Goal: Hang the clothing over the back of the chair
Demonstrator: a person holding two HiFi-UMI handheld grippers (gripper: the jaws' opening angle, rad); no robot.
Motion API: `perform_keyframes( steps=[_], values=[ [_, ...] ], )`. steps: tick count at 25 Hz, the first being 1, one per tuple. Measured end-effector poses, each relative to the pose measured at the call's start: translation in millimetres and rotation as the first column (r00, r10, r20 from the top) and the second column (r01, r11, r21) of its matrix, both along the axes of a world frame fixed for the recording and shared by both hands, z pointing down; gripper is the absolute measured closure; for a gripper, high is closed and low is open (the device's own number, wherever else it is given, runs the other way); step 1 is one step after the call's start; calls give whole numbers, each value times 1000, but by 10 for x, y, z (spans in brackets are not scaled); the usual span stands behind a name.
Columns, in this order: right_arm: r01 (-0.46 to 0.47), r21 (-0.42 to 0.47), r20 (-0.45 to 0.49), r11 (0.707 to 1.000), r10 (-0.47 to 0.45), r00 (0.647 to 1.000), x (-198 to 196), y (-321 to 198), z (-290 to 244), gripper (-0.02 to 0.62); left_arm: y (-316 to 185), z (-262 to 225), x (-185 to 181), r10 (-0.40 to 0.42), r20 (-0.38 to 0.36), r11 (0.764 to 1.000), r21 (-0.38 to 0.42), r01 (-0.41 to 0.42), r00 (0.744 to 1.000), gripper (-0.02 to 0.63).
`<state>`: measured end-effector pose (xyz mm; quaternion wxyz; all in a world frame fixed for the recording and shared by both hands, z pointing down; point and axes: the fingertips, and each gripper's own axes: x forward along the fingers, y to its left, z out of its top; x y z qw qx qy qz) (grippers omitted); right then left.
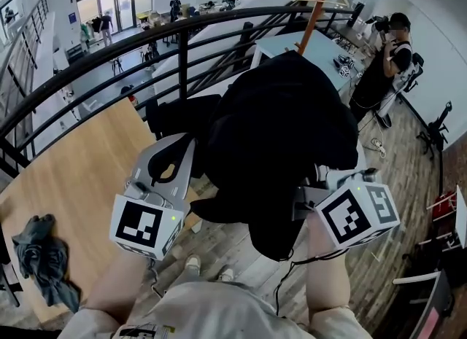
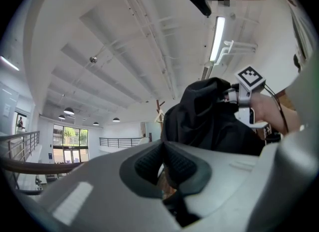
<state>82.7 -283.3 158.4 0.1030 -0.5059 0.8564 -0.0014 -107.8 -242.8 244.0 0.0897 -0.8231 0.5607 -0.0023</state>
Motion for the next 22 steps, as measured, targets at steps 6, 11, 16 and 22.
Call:
perform_keyframes(
  steps=[6,11,16,22],
  values=[
    [2,-28,-40,1000,-4,999,-130,-217,223,551,-127,198,-120,-25,6,999,-40,25,1000,604],
    [6,-52,-64,999,-9,998,-220,-457,382,551,-298,368,-180,-38,11,996,-83,39,999,604],
    [28,-48,-105,998,-33,994,-389,-693,481,549,-470,457,-203,-37,-1,994,-101,37,999,604],
    [41,-45,-171,998,-48,984,-573,-1001,642,546,-705,571,-243,-46,1,992,-119,45,999,604]
  ],
)
